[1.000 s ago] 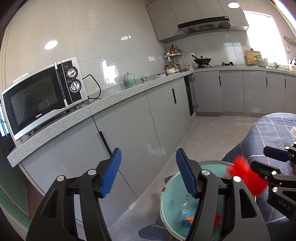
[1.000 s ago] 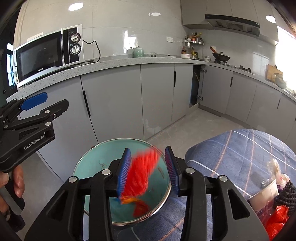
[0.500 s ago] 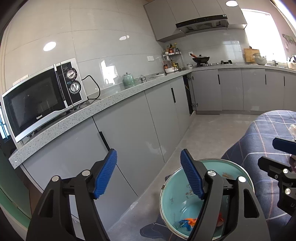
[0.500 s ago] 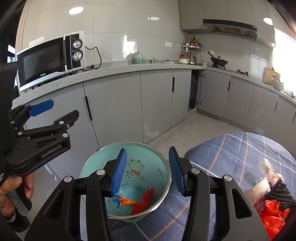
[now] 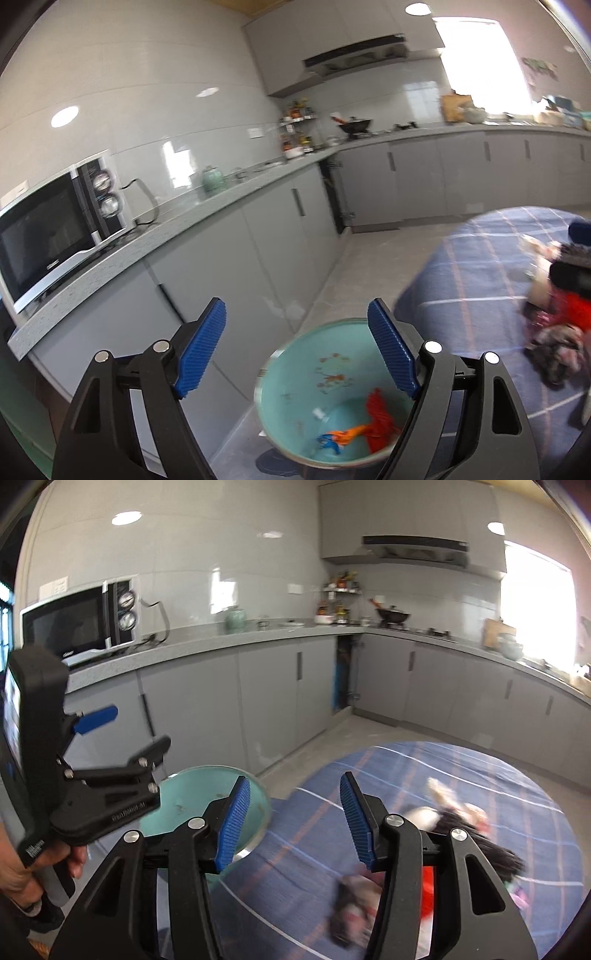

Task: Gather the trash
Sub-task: 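Grasp the patterned cloth rag with the left tool from the pile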

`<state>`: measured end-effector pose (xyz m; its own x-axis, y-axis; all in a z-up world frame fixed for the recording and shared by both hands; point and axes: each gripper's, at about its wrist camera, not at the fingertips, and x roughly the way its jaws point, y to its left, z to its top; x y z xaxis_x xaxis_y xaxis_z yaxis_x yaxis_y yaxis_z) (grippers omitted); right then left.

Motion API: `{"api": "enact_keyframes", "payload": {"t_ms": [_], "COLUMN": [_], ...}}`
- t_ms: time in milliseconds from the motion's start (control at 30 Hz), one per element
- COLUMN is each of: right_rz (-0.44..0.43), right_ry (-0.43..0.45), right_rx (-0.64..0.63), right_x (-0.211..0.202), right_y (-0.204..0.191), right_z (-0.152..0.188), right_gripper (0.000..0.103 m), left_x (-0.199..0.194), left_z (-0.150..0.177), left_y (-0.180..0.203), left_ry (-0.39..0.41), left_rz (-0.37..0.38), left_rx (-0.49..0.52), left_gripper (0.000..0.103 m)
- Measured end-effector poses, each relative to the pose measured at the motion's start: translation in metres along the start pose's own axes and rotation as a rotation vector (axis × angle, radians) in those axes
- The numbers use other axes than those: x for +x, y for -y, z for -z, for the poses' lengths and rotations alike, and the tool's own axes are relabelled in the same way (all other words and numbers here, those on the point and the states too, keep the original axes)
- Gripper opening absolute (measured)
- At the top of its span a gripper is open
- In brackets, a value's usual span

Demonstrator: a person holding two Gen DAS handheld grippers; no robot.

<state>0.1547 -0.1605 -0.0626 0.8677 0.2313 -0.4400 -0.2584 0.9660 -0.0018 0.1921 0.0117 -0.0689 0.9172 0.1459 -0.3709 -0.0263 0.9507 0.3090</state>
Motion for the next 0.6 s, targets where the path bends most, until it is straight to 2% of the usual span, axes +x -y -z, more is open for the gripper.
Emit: {"api": "enact_keyframes", "payload": {"t_ms": [167, 367, 600], "right_rz": [0.104, 0.243, 0.339], "right_ry": [0.006, -0.044, -0.098], "right_rx": [0.044, 0.117, 0.166], "right_x": [-0.033, -0.062, -0.067], "right_y": [0.044, 0.095, 0.128], "right_z": [0.022, 0.064, 0.096], "right_gripper": [0.055, 0.055, 0.056], "left_x": [-0.011, -0.022, -0.030], "left_z": [0.003, 0.007, 0.013], "left_y": [0.050, 0.104, 0.156], "left_ry": [0.000, -0.008, -0.040], "left_rz": [0.081, 0.171, 0.276], "left_rx": [0.066, 0.109, 0.141], "left_gripper": [0.080, 0.080, 0.080]}}
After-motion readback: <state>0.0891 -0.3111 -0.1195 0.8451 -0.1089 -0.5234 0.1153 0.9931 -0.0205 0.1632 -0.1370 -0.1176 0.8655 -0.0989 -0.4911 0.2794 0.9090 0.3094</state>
